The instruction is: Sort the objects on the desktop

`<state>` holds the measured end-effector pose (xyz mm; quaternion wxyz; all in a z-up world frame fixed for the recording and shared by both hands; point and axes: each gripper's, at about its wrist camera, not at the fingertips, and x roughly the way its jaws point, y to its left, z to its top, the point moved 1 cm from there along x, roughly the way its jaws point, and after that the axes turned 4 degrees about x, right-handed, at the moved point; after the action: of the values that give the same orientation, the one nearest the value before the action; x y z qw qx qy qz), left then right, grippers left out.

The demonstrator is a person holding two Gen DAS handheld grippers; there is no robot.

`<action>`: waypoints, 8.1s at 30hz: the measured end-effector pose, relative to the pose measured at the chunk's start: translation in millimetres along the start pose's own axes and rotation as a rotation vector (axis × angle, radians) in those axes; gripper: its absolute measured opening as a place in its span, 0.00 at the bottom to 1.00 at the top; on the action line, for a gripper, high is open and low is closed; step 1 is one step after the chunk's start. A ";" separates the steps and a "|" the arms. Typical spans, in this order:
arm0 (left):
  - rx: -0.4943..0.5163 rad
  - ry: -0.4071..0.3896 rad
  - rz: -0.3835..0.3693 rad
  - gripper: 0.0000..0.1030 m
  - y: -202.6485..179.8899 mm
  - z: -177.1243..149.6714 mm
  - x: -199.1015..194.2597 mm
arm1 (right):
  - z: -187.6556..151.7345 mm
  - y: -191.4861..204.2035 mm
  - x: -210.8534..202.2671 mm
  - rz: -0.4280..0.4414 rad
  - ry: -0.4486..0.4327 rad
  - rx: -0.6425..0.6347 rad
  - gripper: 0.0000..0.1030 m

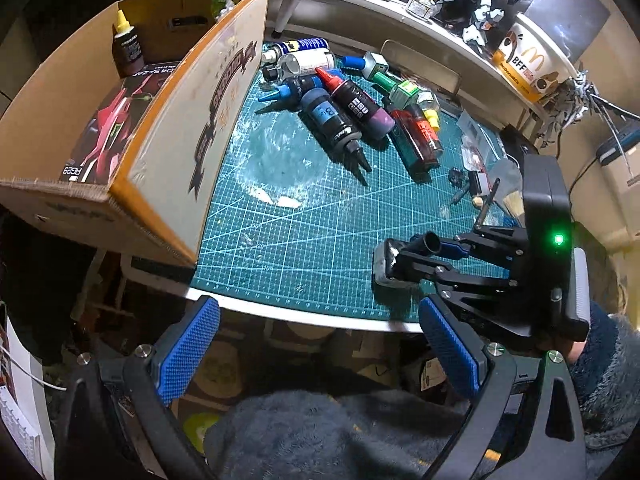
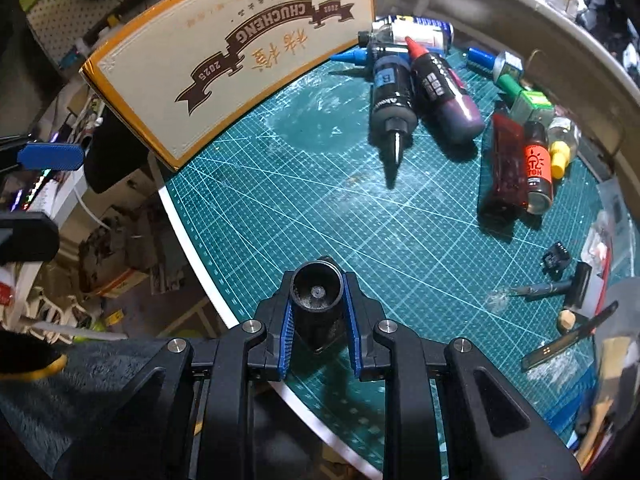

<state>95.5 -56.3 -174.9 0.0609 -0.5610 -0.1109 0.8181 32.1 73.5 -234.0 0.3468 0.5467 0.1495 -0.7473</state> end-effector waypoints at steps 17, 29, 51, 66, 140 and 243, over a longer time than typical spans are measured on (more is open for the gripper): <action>0.445 -0.387 -0.072 0.95 -62.6 -17.7 8.5 | -78.8 -46.5 -91.6 -0.215 -0.079 0.451 0.53; 0.266 0.096 -0.096 0.35 -78.7 27.2 92.1 | -143.1 -91.3 -109.6 -0.170 -0.067 0.578 0.53; 0.173 0.168 -0.054 0.20 -71.8 80.5 45.1 | -97.1 -137.9 -96.9 -0.041 -0.117 0.453 0.53; -0.024 0.211 0.310 0.20 144.6 183.3 -55.3 | 11.1 -89.8 -88.8 0.023 -0.183 0.290 0.53; -0.071 -0.164 -0.018 0.96 363.8 114.4 -134.1 | 413.4 127.8 181.3 -0.135 0.354 -0.231 0.19; -0.310 0.073 0.067 0.00 307.1 236.1 117.4 | 207.8 55.4 -53.5 0.160 -0.082 0.324 0.60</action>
<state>-159.4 -353.9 -276.1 -0.0497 -0.5966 -0.2147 0.7717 -69.7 -72.4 -101.8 0.3182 0.5745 -0.0311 -0.7535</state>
